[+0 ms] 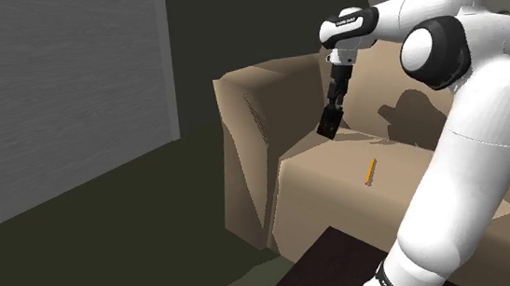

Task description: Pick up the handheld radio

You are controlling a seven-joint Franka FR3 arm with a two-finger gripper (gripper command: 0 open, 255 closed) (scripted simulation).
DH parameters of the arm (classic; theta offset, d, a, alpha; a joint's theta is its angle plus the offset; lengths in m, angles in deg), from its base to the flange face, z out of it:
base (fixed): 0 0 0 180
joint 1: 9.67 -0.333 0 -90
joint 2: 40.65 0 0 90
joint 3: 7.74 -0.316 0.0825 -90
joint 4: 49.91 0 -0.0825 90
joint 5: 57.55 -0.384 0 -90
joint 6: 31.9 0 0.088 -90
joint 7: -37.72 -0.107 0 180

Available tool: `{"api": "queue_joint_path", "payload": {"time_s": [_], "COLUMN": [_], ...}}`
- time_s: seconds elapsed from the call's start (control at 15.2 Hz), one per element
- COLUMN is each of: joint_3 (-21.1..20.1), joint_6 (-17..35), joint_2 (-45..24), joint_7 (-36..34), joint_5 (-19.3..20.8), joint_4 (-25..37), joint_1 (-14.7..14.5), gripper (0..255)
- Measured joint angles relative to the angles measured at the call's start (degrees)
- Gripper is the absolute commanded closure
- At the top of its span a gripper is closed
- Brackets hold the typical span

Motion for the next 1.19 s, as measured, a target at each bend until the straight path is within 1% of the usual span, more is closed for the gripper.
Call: {"api": "queue_joint_path", "payload": {"time_s": [0.2, 0.26, 0.73, 0.79, 1.19], "joint_3": [0.92, 0.96, 0.78, 0.77, 0.76], "joint_6": [-1.36, -1.29, 3.30, 3.61, 3.99], "joint_2": [-7.51, -8.58, -9.81, -9.87, -9.89], "joint_7": [4.38, 5.01, 5.61, 5.65, 5.65], "joint_5": [-3.46, -3.95, -4.61, -4.64, -4.67], "joint_4": [7.61, 8.42, 4.85, 4.58, 4.31], "joint_1": [2.92, 3.41, 3.59, 3.60, 3.58], "gripper": [0, 0, 0, 255, 255]}}
